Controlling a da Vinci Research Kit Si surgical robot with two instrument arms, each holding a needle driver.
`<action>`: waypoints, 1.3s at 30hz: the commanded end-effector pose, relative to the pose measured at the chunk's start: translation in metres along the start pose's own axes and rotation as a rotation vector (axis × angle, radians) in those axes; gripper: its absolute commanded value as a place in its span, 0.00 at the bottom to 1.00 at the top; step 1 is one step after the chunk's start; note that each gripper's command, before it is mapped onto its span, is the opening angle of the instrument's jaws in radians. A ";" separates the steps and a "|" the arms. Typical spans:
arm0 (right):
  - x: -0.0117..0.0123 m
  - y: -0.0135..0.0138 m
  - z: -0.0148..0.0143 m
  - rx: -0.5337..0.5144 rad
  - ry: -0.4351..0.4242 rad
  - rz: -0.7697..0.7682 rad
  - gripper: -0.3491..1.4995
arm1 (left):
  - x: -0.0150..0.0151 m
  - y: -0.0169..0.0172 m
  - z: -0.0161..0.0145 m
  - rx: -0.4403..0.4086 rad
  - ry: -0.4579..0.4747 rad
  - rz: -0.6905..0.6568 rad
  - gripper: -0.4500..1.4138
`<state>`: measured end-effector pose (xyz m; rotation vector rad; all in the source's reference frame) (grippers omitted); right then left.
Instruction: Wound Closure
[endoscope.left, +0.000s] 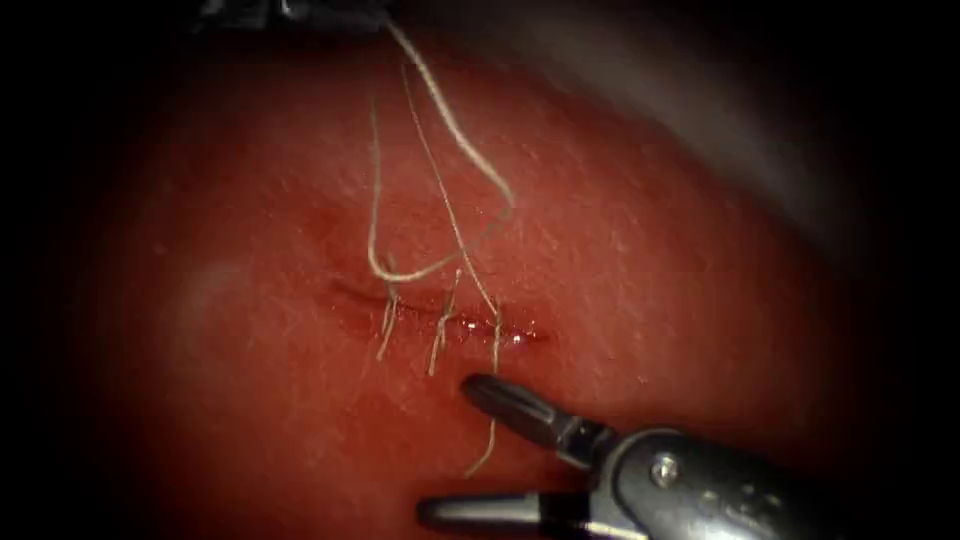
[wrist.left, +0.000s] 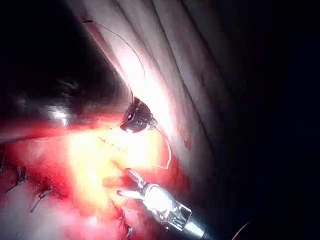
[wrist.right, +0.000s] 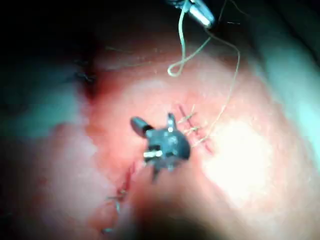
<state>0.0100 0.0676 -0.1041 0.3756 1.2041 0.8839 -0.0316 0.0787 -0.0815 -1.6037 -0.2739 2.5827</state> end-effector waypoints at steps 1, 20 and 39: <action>-0.0002 0.0007 0.0011 0.016 -0.010 -0.006 0.70 | -0.0001 0.0007 0.0001 -0.012 0.006 0.010 0.05; 0.0025 0.0079 0.0086 0.060 -0.083 -0.112 0.30 | -0.0008 0.0115 -0.0013 -0.200 0.115 0.038 0.05; 0.0036 0.0129 0.0095 0.146 0.190 0.087 0.00 | -0.0045 0.0132 0.0048 -0.187 0.081 0.018 0.05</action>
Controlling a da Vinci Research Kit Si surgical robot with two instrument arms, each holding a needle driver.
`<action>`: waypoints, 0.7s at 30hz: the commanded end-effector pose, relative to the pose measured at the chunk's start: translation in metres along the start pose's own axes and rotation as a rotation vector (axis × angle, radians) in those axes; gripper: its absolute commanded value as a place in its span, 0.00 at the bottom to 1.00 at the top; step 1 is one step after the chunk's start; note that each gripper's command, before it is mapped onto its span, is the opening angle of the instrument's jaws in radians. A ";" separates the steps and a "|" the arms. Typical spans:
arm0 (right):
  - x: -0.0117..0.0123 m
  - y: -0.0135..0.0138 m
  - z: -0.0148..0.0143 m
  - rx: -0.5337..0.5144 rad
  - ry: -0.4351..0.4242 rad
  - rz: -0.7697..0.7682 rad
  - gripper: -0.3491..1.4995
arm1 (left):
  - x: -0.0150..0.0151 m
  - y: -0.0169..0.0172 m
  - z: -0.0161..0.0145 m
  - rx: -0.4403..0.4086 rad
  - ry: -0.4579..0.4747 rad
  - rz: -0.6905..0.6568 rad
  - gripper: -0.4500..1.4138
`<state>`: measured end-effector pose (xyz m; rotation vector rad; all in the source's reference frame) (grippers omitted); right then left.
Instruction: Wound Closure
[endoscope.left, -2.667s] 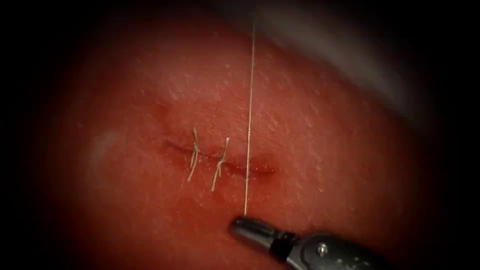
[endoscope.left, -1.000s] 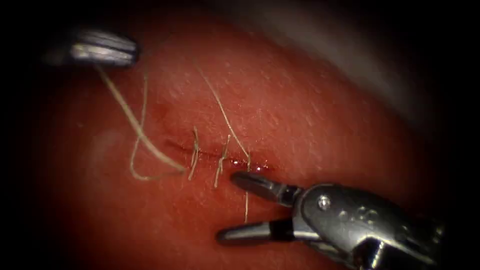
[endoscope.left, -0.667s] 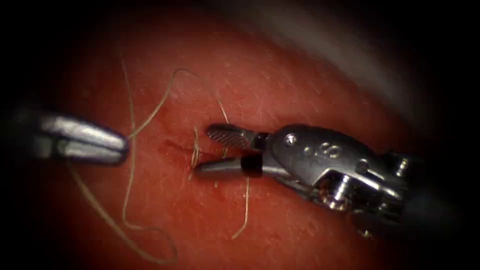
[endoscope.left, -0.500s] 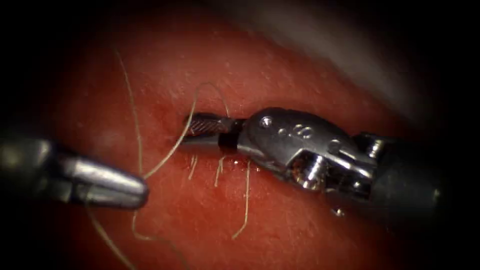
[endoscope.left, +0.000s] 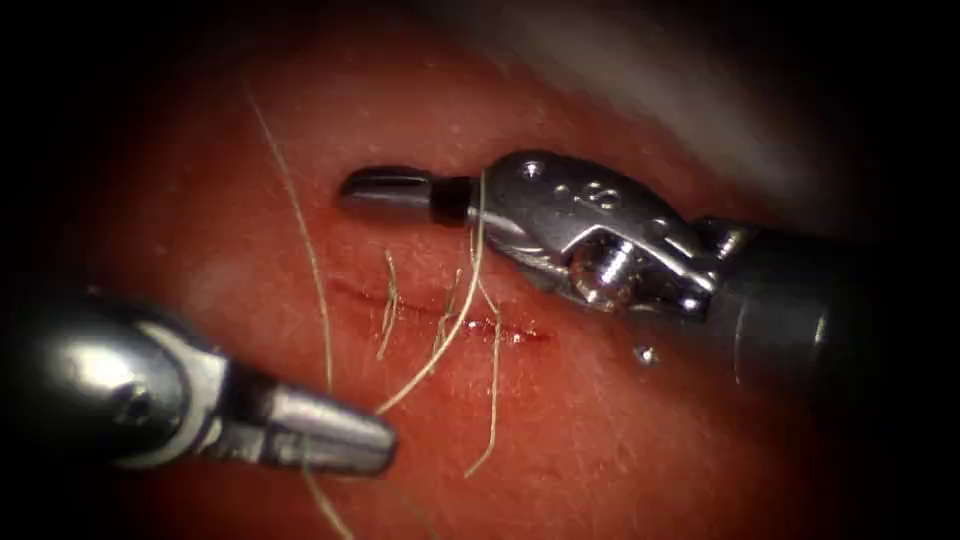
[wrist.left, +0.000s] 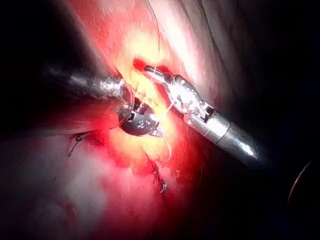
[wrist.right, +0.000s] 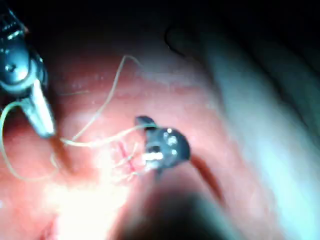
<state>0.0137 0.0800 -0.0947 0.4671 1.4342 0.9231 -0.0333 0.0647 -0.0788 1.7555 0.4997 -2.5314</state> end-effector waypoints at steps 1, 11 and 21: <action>0.0000 0.0003 0.0001 0.024 0.021 0.014 0.00 | -0.0011 -0.0004 0.0008 0.002 -0.007 -0.002 0.05; 0.0016 -0.0006 -0.0018 0.237 0.114 0.095 0.00 | -0.0064 -0.0035 0.0024 0.011 -0.077 -0.021 0.05; -0.0001 -0.0016 -0.0028 0.434 0.053 0.099 0.00 | -0.0078 -0.0057 0.0010 0.022 -0.086 -0.029 0.05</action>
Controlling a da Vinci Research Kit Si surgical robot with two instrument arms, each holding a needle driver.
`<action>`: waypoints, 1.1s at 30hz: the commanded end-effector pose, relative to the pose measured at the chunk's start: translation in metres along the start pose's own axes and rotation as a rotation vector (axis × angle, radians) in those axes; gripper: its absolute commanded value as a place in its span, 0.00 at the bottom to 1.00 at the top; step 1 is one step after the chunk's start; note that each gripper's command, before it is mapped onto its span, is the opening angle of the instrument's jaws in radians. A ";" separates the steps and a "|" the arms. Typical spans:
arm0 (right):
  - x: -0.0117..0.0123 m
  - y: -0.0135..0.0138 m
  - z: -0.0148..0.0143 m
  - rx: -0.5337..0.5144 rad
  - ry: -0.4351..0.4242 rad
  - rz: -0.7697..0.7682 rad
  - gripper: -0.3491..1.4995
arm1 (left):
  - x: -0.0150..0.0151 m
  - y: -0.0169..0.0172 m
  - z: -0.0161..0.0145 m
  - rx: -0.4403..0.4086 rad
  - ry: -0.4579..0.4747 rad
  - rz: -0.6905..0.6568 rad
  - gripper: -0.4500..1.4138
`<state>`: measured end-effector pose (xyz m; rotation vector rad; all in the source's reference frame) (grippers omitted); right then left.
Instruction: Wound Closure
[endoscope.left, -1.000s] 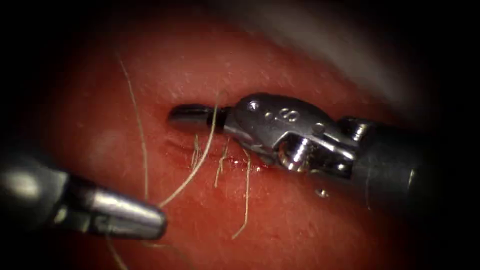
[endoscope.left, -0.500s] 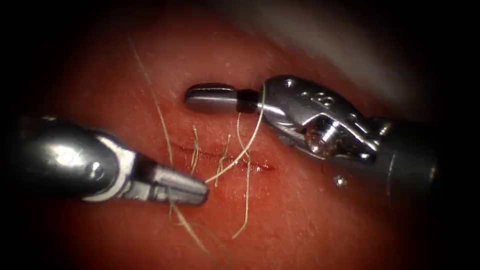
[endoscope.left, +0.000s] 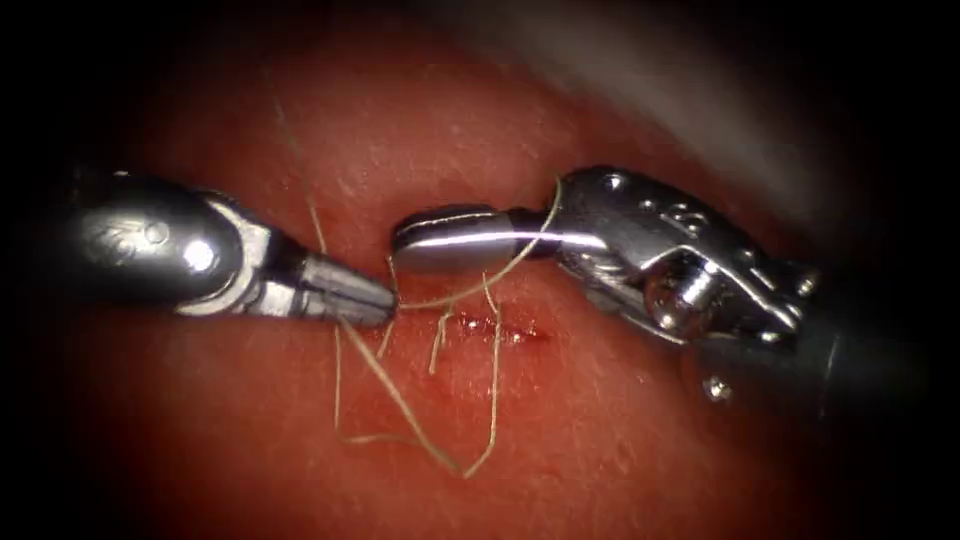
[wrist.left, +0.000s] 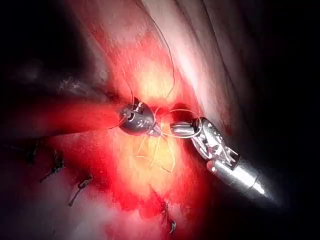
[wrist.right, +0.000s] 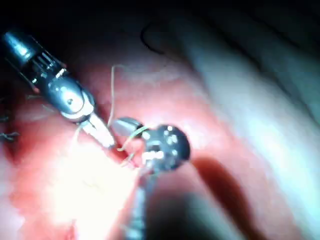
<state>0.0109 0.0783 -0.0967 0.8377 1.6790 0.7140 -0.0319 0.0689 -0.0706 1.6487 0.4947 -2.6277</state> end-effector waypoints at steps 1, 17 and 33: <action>-0.0005 0.0005 0.0003 0.027 -0.014 0.003 0.00 | -0.0004 0.0000 0.0007 -0.001 0.001 -0.002 0.05; -0.0016 -0.0007 0.0008 0.291 -0.266 -0.078 0.18 | -0.0004 0.0003 0.0009 -0.009 -0.007 -0.014 0.05; -0.0027 -0.0028 0.0018 0.552 -0.557 -0.182 0.51 | 0.0001 0.0007 0.0009 -0.043 -0.018 -0.022 0.05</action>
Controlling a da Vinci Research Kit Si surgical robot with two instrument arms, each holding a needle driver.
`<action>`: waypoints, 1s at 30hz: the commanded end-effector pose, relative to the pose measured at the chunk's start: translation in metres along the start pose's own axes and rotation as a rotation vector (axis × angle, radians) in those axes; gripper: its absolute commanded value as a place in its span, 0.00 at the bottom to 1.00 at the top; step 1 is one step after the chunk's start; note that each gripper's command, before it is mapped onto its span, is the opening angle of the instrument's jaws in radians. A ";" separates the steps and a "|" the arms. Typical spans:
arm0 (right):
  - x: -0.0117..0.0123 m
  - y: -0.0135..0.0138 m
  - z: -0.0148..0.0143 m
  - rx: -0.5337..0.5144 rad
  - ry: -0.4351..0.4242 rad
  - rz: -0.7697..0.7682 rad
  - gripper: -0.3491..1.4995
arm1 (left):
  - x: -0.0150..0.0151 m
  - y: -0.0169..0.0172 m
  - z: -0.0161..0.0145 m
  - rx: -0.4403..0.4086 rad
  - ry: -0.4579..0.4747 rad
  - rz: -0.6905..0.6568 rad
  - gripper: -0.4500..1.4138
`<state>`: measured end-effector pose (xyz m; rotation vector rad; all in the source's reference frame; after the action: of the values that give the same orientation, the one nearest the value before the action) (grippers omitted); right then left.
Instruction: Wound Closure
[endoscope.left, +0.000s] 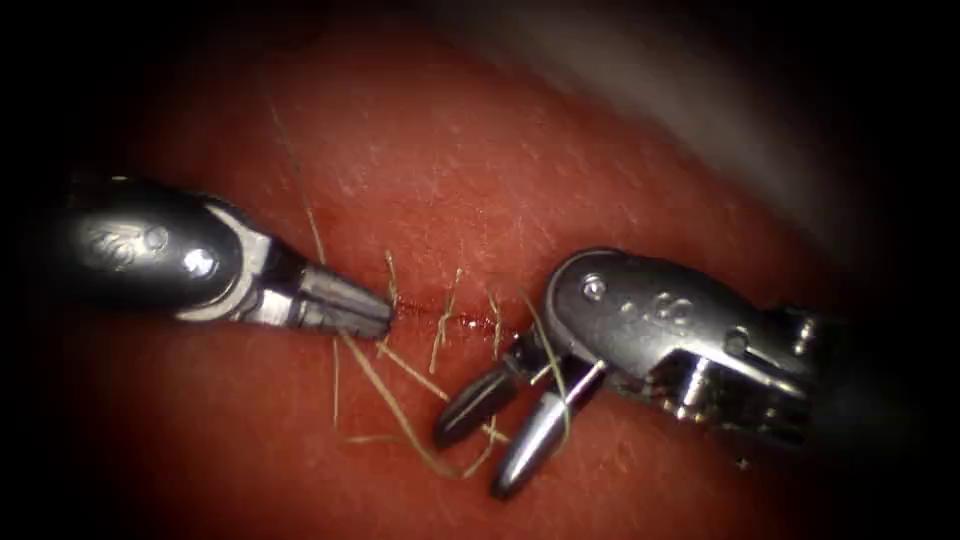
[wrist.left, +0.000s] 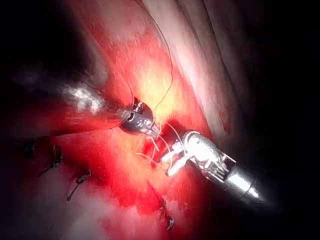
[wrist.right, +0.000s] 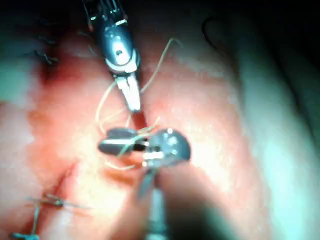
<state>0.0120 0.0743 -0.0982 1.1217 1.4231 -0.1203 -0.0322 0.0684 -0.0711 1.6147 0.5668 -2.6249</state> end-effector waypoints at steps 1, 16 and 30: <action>0.0000 0.0007 0.0003 0.009 -0.026 -0.007 0.51 | -0.0003 0.0001 0.0008 0.000 0.000 -0.001 0.05; 0.0015 0.0025 0.0019 -0.042 -0.291 -0.127 0.51 | 0.0009 0.0014 0.0007 -0.007 0.000 -0.006 0.05; -0.0007 0.0009 0.0032 -0.011 -0.427 -0.150 0.41 | 0.0016 0.0005 0.0002 -0.008 0.004 -0.012 0.05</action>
<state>0.0142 0.0720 -0.0983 0.9139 1.1171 -0.4308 -0.0326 0.0684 -0.0733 1.6207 0.5883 -2.6234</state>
